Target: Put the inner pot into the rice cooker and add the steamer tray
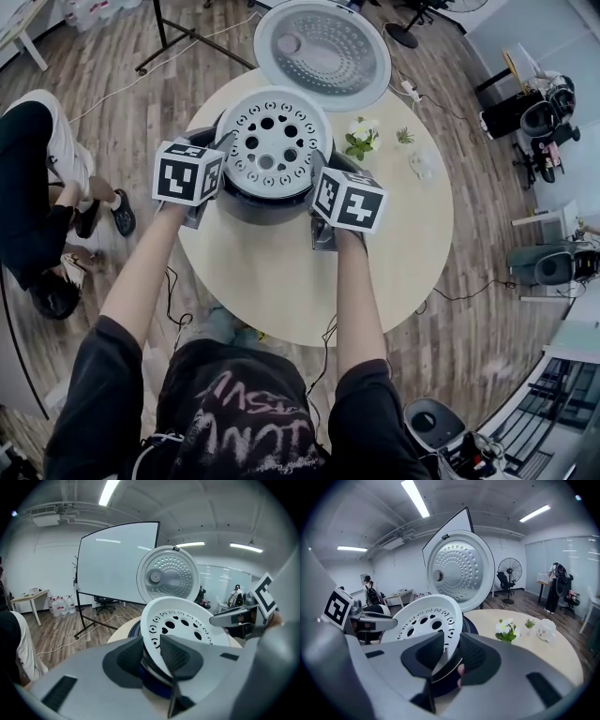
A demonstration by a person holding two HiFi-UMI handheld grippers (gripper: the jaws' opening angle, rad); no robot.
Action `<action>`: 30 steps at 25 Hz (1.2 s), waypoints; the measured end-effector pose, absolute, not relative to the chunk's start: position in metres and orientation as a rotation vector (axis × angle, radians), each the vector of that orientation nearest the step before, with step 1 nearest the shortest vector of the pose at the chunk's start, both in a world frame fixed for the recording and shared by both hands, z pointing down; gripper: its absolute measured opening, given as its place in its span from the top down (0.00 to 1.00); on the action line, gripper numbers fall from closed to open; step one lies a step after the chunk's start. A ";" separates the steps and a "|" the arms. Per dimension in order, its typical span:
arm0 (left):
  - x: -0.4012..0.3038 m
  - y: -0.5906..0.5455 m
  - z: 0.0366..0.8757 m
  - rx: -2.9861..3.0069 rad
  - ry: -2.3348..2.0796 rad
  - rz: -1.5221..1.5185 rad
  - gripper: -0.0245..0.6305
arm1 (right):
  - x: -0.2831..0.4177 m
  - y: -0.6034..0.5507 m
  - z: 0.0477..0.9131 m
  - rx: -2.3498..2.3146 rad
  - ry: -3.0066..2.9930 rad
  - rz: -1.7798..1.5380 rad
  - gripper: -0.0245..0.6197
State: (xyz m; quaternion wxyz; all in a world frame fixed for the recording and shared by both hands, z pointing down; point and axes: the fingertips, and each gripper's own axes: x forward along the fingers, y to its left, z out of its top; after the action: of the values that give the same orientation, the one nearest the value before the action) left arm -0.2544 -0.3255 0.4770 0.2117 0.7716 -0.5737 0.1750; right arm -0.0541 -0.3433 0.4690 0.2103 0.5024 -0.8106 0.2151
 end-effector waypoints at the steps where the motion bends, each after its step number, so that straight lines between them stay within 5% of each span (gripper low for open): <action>1: -0.254 -0.326 0.479 2.140 -1.591 0.499 0.78 | -0.053 -0.343 0.471 1.394 -2.249 0.596 0.79; 23: -0.255 -0.327 0.490 2.173 -1.596 0.647 0.74 | -0.066 -0.341 0.473 1.350 -2.279 0.525 0.59; 30: -0.256 -0.322 0.478 2.193 -1.620 0.578 0.74 | -0.061 -0.336 0.461 1.413 -2.330 0.534 0.61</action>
State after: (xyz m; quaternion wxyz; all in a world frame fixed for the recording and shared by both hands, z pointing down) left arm -0.2556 -0.3223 0.4776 0.1764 0.7744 -0.5723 0.2040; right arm -0.0606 -0.3357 0.4606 0.1813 0.5004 -0.8252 0.1889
